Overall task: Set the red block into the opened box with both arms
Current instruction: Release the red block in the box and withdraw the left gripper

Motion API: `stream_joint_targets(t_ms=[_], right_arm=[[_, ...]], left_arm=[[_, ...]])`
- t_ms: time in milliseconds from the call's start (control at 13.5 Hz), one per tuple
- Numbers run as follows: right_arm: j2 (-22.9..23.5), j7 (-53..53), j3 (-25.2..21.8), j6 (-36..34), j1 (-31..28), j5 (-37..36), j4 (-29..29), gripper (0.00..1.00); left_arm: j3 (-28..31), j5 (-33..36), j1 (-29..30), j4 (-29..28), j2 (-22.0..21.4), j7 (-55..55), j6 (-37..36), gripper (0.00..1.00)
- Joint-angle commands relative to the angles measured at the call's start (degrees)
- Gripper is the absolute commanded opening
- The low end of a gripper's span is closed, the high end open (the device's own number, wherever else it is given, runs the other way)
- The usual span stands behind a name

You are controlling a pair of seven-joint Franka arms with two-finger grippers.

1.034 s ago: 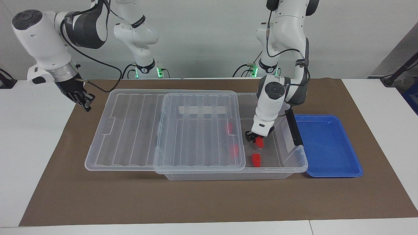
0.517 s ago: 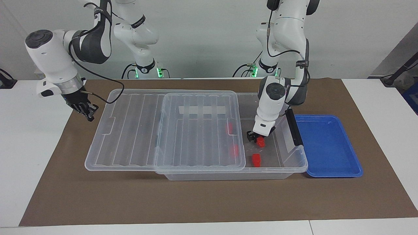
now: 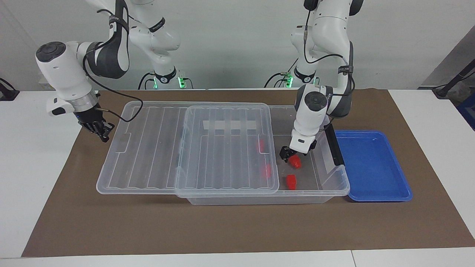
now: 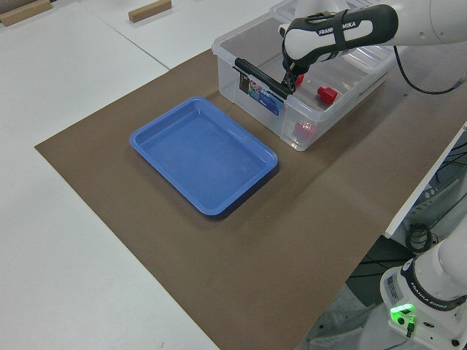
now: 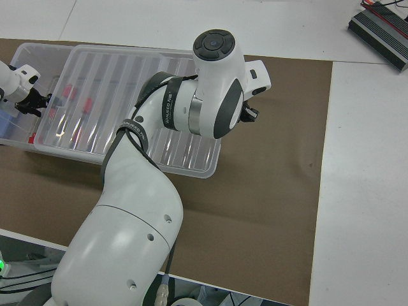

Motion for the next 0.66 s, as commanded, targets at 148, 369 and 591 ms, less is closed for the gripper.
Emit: stream_joint_targets(t_ms=[148,369,591], right_arm=[[-0.3,-2.5,0.3,1.5,-0.2,5.7,-0.4,0.00],[-0.1,-2.5,0.4,1.9,1.8,9.0,-0.4,0.00],[0.1,-2.4,0.4,3.5,4.9,10.6,-0.5,0.00]], left_arm=[[4.9,1.1,1.4,20.9,-5.3,7.3,-33.1,1.00],[5.1,1.0,7.7,25.6,-11.7,22.1,-44.5,1.00],[5.2,1.0,13.5,23.7,-17.6,29.3,-49.0,1.00]])
